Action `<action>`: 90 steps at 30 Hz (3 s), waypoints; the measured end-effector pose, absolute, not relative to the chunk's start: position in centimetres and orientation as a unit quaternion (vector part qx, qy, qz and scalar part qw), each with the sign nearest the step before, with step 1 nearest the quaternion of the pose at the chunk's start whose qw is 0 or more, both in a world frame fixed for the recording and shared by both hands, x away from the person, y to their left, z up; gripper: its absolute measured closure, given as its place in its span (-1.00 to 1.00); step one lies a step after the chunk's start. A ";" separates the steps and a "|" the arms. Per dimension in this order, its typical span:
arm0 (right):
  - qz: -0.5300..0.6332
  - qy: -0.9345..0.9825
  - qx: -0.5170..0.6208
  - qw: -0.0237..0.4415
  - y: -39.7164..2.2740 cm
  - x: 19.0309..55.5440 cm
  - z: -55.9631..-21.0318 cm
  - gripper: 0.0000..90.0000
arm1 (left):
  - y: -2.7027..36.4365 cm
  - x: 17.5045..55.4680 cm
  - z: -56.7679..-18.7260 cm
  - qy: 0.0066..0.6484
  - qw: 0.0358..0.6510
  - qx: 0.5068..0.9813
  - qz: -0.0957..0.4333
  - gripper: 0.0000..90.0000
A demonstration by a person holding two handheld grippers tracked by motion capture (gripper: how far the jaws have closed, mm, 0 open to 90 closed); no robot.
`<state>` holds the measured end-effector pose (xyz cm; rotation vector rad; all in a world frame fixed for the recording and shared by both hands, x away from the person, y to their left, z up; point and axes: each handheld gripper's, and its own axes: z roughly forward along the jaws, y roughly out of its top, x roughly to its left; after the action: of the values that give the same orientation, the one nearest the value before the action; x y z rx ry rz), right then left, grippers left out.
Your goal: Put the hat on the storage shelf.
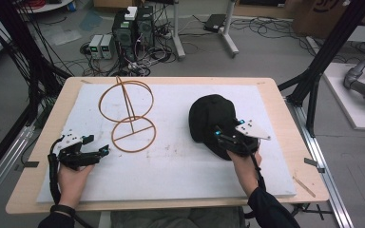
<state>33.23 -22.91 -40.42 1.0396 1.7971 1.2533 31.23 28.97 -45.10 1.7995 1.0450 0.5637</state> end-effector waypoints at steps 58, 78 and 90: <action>0.357 0.695 0.413 0.467 -19.2 32.6 -40.9 0.56 | 28.9 31.4 -45.1 0.429 0.468 0.741 0.221 -0.49; 0.338 0.687 0.410 0.496 -18.5 32.7 -41.9 -0.16 | 28.8 31.8 -45.2 0.435 0.456 0.746 0.213 -0.48; 0.337 0.683 0.460 0.457 -20.5 33.9 -42.1 0.55 | 28.7 31.8 -45.2 0.431 0.455 0.749 0.214 -0.48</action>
<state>33.93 -20.46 -42.10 1.1328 1.6833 0.8302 31.76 28.71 -45.16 1.8486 1.0635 0.5280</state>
